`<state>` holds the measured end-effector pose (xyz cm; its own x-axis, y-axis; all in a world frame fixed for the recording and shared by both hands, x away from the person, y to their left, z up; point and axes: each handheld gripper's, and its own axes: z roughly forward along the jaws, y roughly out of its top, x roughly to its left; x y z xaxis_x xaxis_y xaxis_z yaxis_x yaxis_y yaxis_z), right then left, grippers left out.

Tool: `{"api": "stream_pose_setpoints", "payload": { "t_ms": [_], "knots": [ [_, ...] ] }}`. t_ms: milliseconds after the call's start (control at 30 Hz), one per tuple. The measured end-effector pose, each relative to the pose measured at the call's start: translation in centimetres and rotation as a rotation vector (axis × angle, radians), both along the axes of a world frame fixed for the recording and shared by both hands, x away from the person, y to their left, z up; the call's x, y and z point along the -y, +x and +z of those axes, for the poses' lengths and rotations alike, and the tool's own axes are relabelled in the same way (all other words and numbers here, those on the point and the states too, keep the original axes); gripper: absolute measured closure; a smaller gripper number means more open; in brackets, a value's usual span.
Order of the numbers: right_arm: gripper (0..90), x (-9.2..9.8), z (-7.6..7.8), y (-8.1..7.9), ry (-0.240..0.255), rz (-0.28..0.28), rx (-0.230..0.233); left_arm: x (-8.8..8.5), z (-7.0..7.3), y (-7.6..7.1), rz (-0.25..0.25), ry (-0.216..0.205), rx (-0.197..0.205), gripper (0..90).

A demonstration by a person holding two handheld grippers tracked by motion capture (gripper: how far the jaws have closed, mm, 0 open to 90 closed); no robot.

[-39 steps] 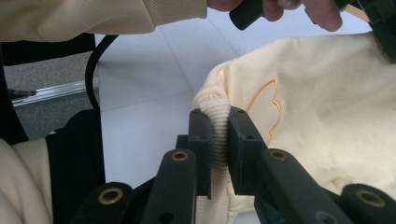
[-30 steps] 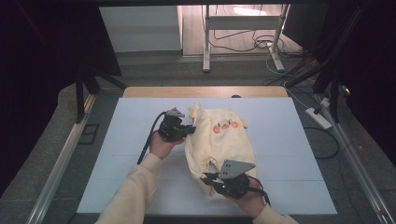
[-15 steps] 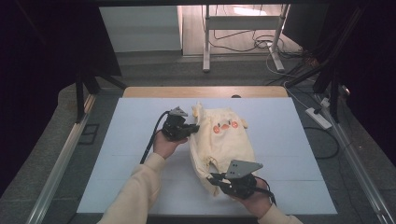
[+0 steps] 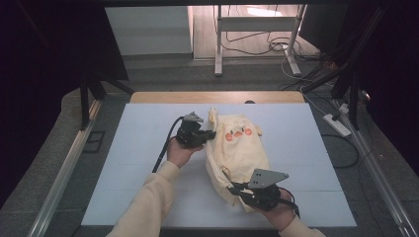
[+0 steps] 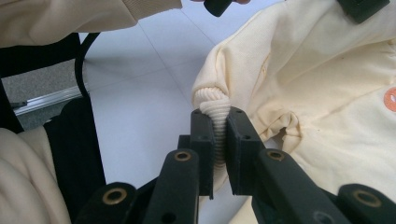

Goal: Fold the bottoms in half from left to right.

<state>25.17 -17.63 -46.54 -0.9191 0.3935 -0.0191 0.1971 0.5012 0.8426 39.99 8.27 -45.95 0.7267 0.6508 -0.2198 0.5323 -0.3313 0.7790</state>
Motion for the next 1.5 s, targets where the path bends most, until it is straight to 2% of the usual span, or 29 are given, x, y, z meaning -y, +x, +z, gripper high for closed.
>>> {"api": "stream_pose_setpoints", "payload": {
  "t_ms": [167,633,933,1500],
  "knots": [
    [82.4,0.3,0.0,0.0,0.002,-0.003,-0.003,0.4,-0.1,0.2,-0.005,-0.020,-0.001,85.6],
    [82.4,1.7,0.4,0.0,0.016,-0.020,-0.001,2.2,0.3,0.6,-0.029,-0.011,0.012,85.7],
    [82.4,2.8,0.5,0.1,0.037,-0.060,-0.006,3.4,0.4,1.1,-0.039,-0.013,0.015,85.8],
    [82.2,4.5,0.3,-0.6,0.033,-0.139,-0.013,6.0,-0.1,2.0,-0.073,-0.010,0.013,85.8]
  ]
}}
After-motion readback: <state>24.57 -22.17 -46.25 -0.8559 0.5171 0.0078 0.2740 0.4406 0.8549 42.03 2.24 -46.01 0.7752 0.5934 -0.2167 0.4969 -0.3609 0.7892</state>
